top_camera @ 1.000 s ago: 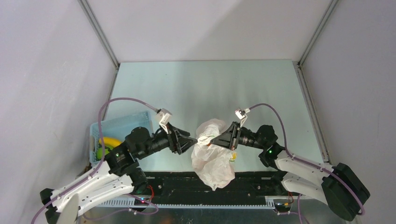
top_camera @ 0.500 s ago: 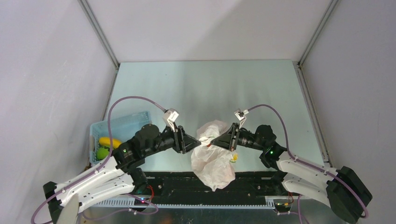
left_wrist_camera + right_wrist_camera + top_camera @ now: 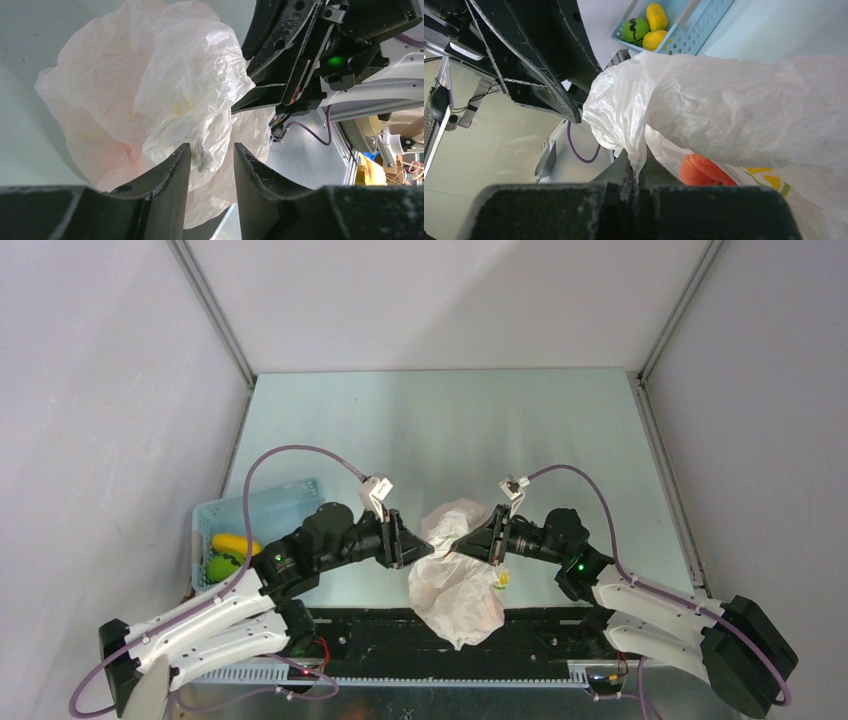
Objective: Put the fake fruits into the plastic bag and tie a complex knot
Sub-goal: Tie the plastic bag at the center of the board.
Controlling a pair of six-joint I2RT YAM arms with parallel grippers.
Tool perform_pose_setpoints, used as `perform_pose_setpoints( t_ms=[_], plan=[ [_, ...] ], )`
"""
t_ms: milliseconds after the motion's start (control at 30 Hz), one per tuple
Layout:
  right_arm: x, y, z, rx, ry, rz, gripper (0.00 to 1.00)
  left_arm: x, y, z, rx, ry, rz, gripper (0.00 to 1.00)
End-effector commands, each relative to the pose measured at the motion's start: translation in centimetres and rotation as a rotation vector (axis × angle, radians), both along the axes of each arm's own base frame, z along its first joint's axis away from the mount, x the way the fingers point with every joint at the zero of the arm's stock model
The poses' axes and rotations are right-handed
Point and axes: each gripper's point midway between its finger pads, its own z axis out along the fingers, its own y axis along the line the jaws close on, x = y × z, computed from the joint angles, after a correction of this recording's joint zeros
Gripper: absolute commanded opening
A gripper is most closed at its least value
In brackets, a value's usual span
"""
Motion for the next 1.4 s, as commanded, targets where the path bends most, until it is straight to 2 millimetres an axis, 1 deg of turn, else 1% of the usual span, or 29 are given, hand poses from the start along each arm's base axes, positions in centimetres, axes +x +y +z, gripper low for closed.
perform_pose_setpoints(
  t_ms=[0,67,167,233,333,367,433,567,800,933,967,1033,1100,1167,1300,1367],
  plan=[
    [0.5,0.3,2.4,0.040,-0.070,-0.015,0.00,-0.3,-0.1,1.1,-0.009,-0.006,-0.017,0.46],
    [0.5,0.3,2.3,0.039,-0.071,-0.013,0.00,-0.2,0.1,0.4,0.026,0.007,-0.007,0.50],
    [0.5,0.3,2.3,0.040,-0.073,-0.013,0.00,0.0,0.1,0.0,0.048,0.011,-0.004,0.52],
    [0.5,0.4,2.3,0.040,-0.074,-0.011,0.00,0.0,0.0,0.0,0.042,0.009,-0.006,0.51],
    [0.5,0.4,2.3,0.038,-0.074,-0.008,0.00,0.2,-0.1,0.5,0.026,-0.003,0.002,0.45],
    [0.5,0.4,2.3,0.035,-0.076,-0.009,0.00,0.3,-0.1,0.5,0.024,-0.006,0.005,0.45],
    [0.5,0.5,2.2,0.028,-0.079,-0.006,0.00,0.4,-0.1,0.6,0.024,-0.013,0.011,0.45],
    [0.5,0.6,2.1,0.021,-0.080,-0.001,0.00,0.8,0.0,1.0,0.019,-0.027,0.029,0.48],
    [0.4,0.9,2.1,0.015,-0.081,0.009,0.00,1.6,0.6,1.5,0.032,-0.063,0.071,0.48],
    [0.4,0.9,1.9,0.010,-0.079,0.012,0.00,1.8,0.8,1.7,0.035,-0.077,0.085,0.42],
    [0.4,0.9,1.9,0.011,-0.079,0.012,0.00,1.9,0.8,1.7,0.037,-0.078,0.086,0.38],
    [0.4,0.9,1.9,0.010,-0.078,0.010,0.00,1.7,0.7,1.7,0.037,-0.077,0.076,0.34],
    [0.4,0.9,1.9,0.009,-0.079,0.009,0.00,1.5,0.5,1.6,0.038,-0.070,0.060,0.33],
    [0.5,0.9,1.8,0.006,-0.077,0.008,0.00,1.2,0.3,1.5,0.038,-0.063,0.041,0.33],
    [0.6,0.9,1.9,0.004,-0.078,0.002,0.00,0.8,0.2,1.3,0.044,-0.054,0.014,0.39],
    [0.6,1.0,1.9,0.001,-0.082,0.001,0.00,0.7,0.2,1.0,0.052,-0.050,0.008,0.39]
  ],
)
